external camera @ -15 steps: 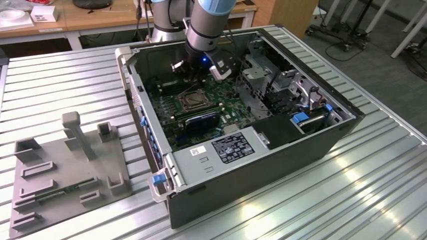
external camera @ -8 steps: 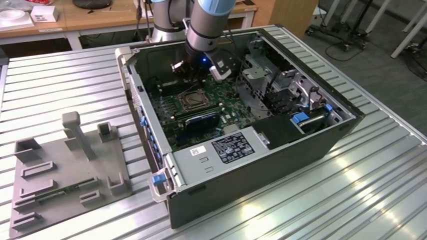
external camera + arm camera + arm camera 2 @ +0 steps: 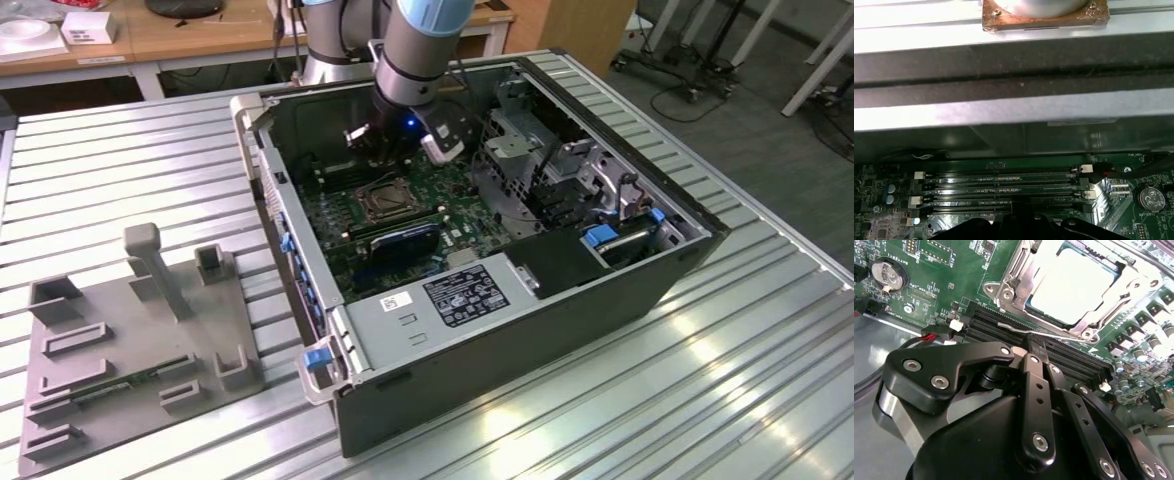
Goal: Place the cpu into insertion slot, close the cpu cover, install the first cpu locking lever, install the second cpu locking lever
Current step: 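Install the first cpu locking lever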
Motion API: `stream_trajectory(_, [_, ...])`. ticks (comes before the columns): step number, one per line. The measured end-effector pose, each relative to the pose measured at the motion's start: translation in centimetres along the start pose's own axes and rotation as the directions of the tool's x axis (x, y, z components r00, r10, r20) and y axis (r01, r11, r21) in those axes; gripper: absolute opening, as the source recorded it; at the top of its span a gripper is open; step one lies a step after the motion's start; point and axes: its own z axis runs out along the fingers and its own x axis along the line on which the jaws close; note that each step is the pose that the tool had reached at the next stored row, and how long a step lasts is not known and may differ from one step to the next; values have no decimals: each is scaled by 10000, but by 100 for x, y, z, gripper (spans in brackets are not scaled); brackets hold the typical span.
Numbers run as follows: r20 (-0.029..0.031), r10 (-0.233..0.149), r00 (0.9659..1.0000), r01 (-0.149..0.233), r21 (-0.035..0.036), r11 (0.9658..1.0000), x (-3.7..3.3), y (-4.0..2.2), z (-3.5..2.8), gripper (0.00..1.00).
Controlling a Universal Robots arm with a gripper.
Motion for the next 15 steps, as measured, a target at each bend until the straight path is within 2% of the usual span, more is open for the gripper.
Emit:
stream_trajectory(5, [-1, -1, 10000, 1, 1, 10000, -8, -19, 27, 11])
stream_trajectory(15, [-1, -2, 10000, 2, -1, 10000, -10, -43, 28, 11])
